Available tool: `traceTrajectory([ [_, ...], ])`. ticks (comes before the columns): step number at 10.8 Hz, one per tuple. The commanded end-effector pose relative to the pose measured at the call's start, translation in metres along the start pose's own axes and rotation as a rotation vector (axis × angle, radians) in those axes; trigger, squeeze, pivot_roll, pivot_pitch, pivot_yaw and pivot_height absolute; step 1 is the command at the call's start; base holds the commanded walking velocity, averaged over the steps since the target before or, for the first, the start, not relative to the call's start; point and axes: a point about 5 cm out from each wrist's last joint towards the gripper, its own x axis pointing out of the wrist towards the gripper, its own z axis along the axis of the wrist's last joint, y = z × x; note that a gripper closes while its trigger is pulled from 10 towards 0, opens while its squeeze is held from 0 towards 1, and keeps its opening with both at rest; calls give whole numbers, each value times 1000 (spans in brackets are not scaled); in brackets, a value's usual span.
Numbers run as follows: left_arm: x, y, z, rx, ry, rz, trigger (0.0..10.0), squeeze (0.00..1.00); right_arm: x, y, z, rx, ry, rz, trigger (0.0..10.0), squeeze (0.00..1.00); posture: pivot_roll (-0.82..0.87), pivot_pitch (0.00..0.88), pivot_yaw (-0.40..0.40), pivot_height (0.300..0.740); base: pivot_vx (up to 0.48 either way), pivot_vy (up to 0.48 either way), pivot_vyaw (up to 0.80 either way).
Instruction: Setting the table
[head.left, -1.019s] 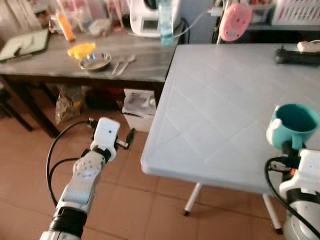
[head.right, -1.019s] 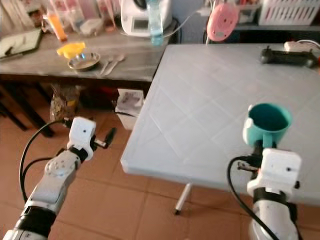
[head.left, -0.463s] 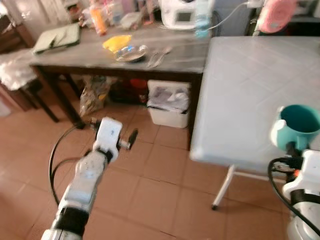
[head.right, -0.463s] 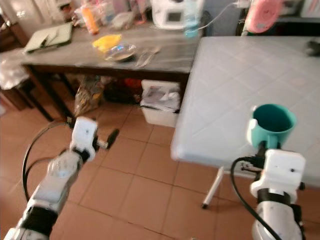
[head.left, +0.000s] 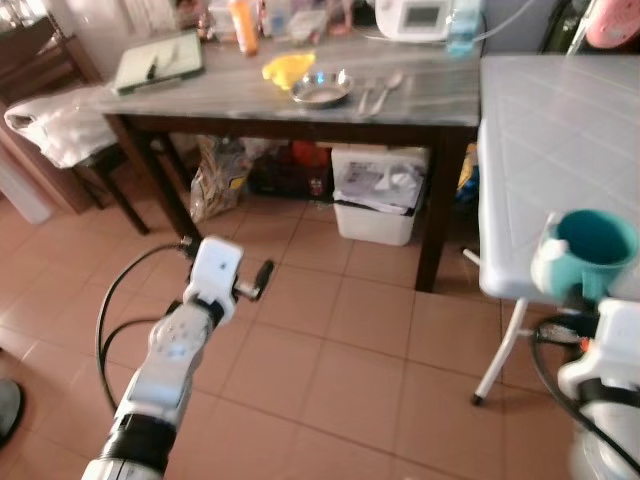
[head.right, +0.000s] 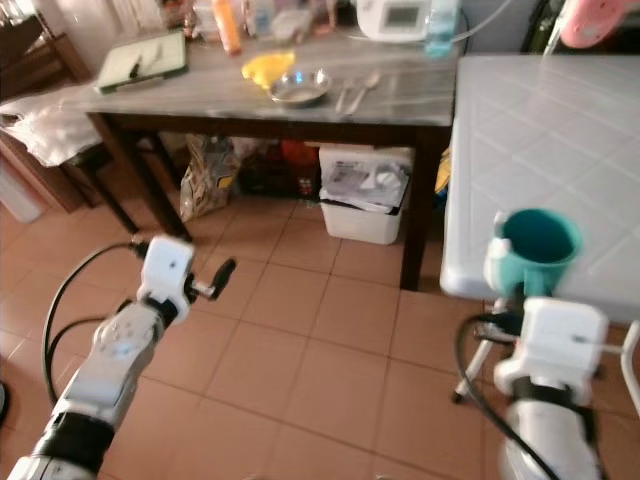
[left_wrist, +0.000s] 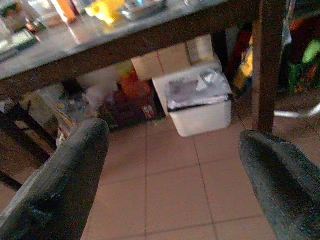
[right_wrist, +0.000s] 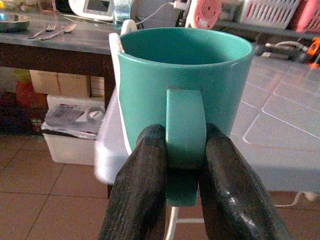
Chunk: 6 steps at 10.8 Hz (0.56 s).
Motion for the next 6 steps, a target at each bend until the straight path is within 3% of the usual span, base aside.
traceTrajectory([
  [1, -6, 9, -8, 14, 34, 23, 10000, 0, -1, 7, 6, 21, -28, 29, 10000, 0, -75, 105, 98, 740, 0, 480, 0],
  [4, -6, 9, -8, 14, 34, 23, 10000, 0, -1, 7, 6, 21, -28, 29, 10000, 0, -75, 105, 98, 740, 0, 480, 0],
  [6, 7, -5, 7, -36, -31, -57, 10000, 0, -3, 5, 6, 9, -26, 14, 10000, 0, -83, 110, 102, 740, 0, 0, 0],
])
